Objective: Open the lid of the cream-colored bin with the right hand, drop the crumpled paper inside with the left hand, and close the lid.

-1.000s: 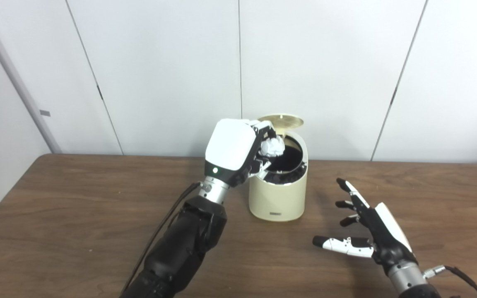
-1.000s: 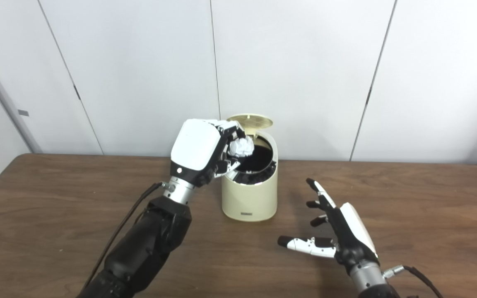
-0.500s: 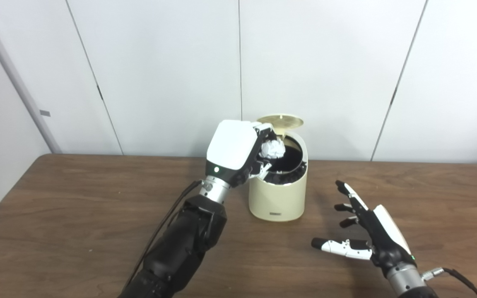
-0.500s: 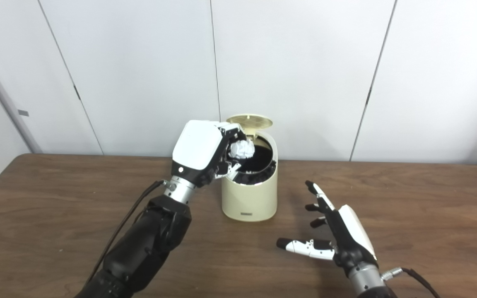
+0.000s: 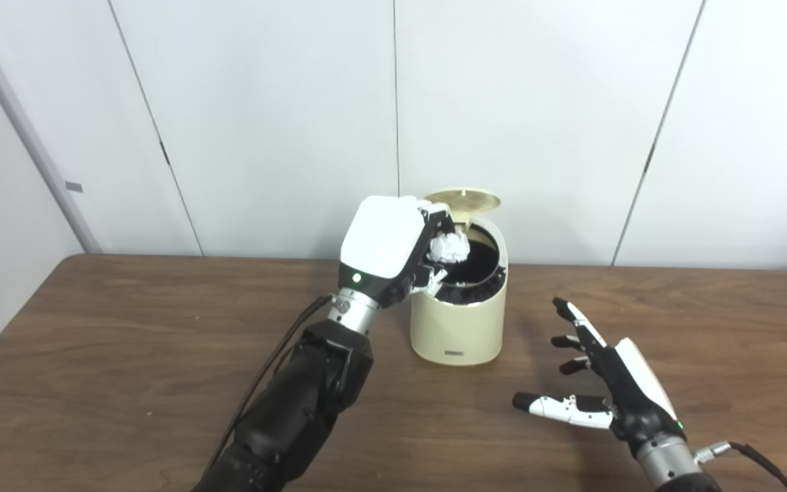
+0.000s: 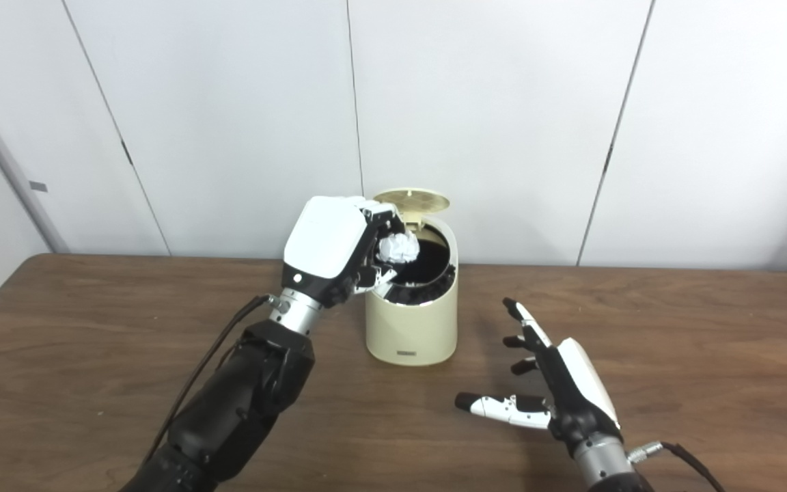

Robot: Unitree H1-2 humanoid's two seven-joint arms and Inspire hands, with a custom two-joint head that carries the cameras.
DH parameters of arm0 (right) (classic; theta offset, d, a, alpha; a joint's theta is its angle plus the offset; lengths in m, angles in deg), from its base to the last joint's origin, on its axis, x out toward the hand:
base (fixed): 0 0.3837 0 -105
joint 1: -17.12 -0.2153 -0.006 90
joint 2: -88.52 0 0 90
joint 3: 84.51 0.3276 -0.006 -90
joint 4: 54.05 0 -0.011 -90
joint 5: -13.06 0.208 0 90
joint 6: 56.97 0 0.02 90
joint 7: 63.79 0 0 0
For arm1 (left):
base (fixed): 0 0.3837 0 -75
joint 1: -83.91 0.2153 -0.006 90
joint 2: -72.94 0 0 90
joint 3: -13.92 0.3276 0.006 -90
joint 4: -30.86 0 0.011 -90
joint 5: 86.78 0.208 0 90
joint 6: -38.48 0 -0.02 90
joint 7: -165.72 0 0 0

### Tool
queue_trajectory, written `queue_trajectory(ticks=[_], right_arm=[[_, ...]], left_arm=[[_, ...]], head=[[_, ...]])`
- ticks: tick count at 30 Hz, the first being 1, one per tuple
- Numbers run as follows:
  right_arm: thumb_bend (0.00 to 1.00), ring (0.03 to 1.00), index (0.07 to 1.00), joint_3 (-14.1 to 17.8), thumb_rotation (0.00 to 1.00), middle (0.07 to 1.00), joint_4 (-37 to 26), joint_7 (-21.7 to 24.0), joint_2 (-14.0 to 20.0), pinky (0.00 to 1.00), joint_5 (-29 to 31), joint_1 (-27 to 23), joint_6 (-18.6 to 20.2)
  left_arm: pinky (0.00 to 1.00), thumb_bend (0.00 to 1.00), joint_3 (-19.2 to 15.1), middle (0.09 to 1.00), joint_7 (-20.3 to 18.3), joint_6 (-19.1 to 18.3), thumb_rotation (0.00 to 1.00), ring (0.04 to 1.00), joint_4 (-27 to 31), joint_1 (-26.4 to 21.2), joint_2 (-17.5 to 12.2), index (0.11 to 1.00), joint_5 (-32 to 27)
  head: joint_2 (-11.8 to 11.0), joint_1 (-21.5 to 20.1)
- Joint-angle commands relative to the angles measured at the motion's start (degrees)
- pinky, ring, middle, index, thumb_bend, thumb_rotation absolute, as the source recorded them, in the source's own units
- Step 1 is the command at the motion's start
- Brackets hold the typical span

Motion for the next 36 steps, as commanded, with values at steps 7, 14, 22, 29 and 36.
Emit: queue_trajectory(ticks=[7,14,22,29,36], right_arm=[[0.82,0.812,0.952,0.15,0.41,0.952,-1.89,-1.08,-0.33,0.63,0.06,-1.35,-1.73],[0.83,0.817,0.95,0.26,0.4,0.957,-1.91,-0.94,-0.58,0.64,0.34,-1.44,-1.44],[0.82,0.825,0.95,0.15,0.4,0.956,-1.75,-0.86,-0.49,0.64,0.24,-1.57,-1.54],[0.82,0.827,0.95,0.25,0.38,0.957,-1.73,-0.77,-0.47,0.64,0.63,-1.68,-1.7],[0.82,0.817,0.945,0.77,0.37,0.95,-1.28,-2.17,-1.06,0.63,0.89,-1.79,-2.68]], left_arm=[[0.48,0.52,-0.06,0.6,-0.76,-0.08,0.07,0.559,2.75,-2.39,-0.85,0.495,-0.3],[0.48,0.88,-0.25,0.611,-1.84,-0.07,0.17,0.56,3.89,-2.26,-1.1,0.624,-0.65],[0.47,0.9,-0.34,0.609,-2.43,-0.03,0.2,0.545,4.54,-2.36,-1.22,0.628,-0.99],[0.45,0.89,-0.52,0.609,-2.78,0.08,0.2,0.536,4.52,-2.49,-1.15,0.631,-1.47],[0.42,0.58,-2.11,0.545,0.12,4.88,0.07,0.488,4.38,-1.46,-0.34,0.514,-6.72]], head=[[0.26,0.1],[0.33,0.15],[0.45,0.22],[0.45,0.22],[0.5,0.22]])
